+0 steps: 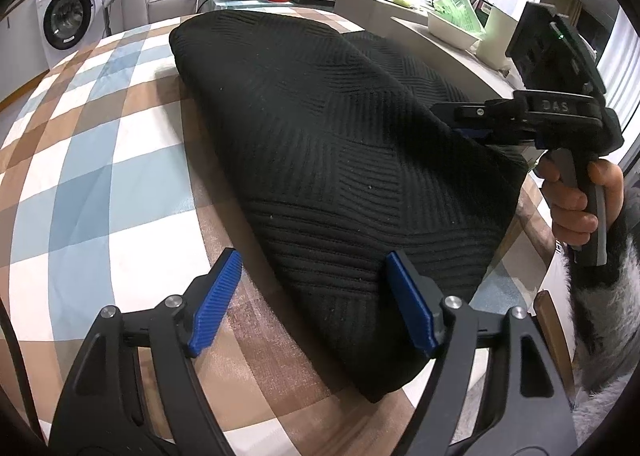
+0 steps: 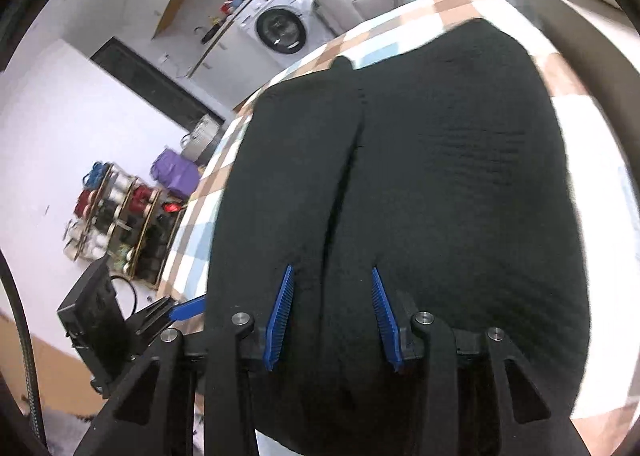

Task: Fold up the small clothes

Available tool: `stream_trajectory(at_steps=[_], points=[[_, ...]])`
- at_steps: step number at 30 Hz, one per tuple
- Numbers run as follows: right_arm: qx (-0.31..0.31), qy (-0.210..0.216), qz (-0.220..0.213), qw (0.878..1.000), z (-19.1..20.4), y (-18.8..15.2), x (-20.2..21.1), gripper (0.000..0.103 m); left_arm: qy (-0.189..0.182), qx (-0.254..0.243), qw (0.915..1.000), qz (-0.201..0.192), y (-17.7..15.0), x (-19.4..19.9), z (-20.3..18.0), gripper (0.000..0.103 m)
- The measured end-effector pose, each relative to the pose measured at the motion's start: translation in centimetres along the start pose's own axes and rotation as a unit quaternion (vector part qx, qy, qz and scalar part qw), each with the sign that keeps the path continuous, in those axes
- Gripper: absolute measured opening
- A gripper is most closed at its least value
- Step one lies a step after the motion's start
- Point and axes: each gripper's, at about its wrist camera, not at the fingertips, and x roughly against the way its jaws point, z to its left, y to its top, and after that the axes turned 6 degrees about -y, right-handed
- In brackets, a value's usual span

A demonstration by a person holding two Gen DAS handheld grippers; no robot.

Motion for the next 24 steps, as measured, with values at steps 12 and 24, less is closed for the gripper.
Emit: stream_trajectory(at_steps=[12,24], points=[[0.015,-0.011,0.009,1.000,0.9,-0.4,-0.6,0.041,-0.003,0.001,1.0000,-0.002,0.0,0.0,0.1,0.073],[0.081,-0.065,-0.065,0.992,4.9,0.5,1.6,0.011,-0.007,0.034,0.9990,-0.030,0.5,1.9,1.3,0.073]])
